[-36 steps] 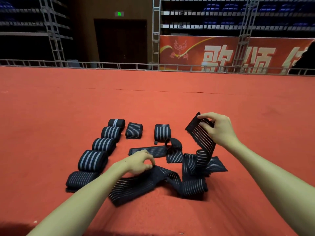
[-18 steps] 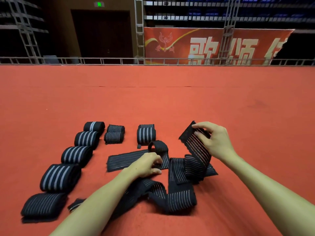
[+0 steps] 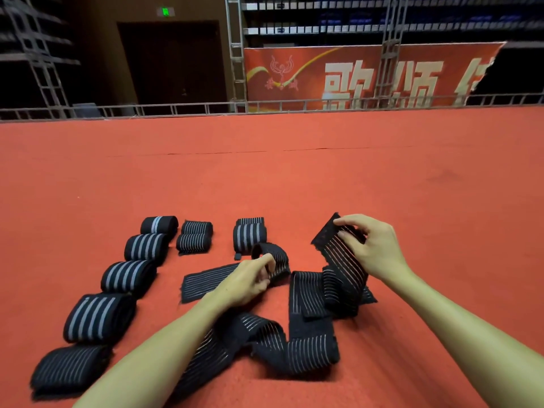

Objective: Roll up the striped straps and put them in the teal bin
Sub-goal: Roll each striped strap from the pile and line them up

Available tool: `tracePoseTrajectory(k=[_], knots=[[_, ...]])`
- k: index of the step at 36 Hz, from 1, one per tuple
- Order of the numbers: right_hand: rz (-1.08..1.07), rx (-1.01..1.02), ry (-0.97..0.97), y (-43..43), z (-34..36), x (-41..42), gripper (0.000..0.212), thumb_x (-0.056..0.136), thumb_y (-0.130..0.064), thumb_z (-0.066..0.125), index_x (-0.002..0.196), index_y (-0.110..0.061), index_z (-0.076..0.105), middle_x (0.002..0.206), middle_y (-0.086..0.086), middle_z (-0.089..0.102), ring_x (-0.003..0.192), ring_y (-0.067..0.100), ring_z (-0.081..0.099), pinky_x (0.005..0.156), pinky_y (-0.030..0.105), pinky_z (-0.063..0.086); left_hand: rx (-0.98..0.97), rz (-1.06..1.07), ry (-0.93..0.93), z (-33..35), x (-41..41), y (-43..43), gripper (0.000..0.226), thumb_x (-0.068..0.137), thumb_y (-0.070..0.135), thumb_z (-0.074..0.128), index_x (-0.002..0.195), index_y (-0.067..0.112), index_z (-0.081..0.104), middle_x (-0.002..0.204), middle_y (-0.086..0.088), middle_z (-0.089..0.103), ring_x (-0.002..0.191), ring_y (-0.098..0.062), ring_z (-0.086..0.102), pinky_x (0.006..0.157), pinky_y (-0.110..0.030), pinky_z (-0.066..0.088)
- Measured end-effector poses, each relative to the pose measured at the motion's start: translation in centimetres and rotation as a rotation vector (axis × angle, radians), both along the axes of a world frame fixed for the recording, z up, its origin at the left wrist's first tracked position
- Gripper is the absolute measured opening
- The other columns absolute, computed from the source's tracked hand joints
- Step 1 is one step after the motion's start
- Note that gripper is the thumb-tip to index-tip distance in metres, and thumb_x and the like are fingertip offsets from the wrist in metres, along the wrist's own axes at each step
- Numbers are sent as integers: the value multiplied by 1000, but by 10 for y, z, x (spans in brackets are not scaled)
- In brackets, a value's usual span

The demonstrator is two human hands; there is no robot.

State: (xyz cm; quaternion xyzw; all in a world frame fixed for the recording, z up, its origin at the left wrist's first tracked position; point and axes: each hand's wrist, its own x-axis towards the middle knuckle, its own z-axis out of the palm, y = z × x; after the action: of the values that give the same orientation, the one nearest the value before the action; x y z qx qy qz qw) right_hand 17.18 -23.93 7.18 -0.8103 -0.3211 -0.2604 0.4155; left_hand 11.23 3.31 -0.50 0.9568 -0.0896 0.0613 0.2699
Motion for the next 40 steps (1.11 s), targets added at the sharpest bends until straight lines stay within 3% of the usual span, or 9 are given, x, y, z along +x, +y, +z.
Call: tracePoseTrajectory(k=[10, 16, 18, 22, 26, 30, 33, 37, 40], knots=[[-10, 49, -38, 4, 28, -14, 23, 83, 2, 72, 101, -12, 76, 98, -10, 69, 91, 0, 62, 83, 2, 41, -241, 120, -95, 65, -19, 7, 34, 91, -4, 52, 90, 29, 59, 76, 6, 52, 59, -2, 43, 65, -28, 40], [19, 112, -103, 22, 56, -25, 25, 81, 3, 73, 101, -11, 76, 100, -5, 71, 93, -2, 60, 84, 3, 42, -514, 112, -144, 129, -45, -21, 32, 96, 0, 55, 84, 25, 73, 80, 2, 66, 69, -22, 54, 64, -40, 48], [23, 137, -116, 27, 70, -29, 25, 80, 3, 73, 101, -11, 76, 100, -5, 72, 93, -2, 61, 85, 6, 44, -515, 120, -169, 152, -52, -29, 30, 96, 0, 54, 86, 21, 73, 85, -5, 68, 71, -18, 60, 69, -42, 56], [10, 190, -168, 33, 102, -34, 26, 76, 3, 76, 98, -11, 76, 98, -3, 73, 92, -3, 59, 80, 2, 42, -517, 102, -204, 195, -66, -40, 38, 93, -14, 40, 98, 4, 72, 94, -16, 65, 81, -19, 64, 74, -25, 60], [-11, 240, -220, 35, 137, -40, 23, 75, -1, 79, 95, -12, 74, 95, -4, 72, 87, 6, 64, 75, 9, 44, -321, 91, -330, 232, -73, -43, 27, 85, -10, 63, 97, 12, 74, 93, -11, 71, 71, -5, 64, 74, -26, 59], [-10, 274, -278, 37, 174, -45, 23, 76, -2, 79, 96, -11, 73, 96, -1, 72, 83, 11, 64, 71, 2, 42, -228, 121, -464, 272, -75, -52, 17, 85, 3, 72, 89, 20, 74, 88, -3, 69, 70, -4, 59, 64, -15, 48], [17, 312, -288, 36, 198, -51, 22, 76, -5, 80, 95, -12, 74, 91, -7, 69, 80, 9, 64, 70, 2, 44, -165, 137, -540, 300, -76, -56, 11, 82, 15, 78, 89, 23, 75, 101, 0, 57, 85, -4, 52, 76, -17, 42], [128, 355, -273, 32, 222, -62, 19, 76, -6, 81, 92, -14, 75, 87, -14, 68, 83, -3, 63, 76, 4, 44, -165, 117, -573, 325, -76, -60, 13, 82, 16, 79, 87, 25, 73, 124, -3, 52, 118, -14, 52, 103, -32, 43], [190, 341, -281, 27, 230, -67, 19, 77, -7, 81, 90, -20, 75, 85, -17, 69, 85, 0, 65, 80, 10, 48, -255, 30, -581, 336, -80, -70, 8, 82, 7, 76, 88, 12, 75, 119, -4, 63, 114, -16, 60, 101, -35, 47]])
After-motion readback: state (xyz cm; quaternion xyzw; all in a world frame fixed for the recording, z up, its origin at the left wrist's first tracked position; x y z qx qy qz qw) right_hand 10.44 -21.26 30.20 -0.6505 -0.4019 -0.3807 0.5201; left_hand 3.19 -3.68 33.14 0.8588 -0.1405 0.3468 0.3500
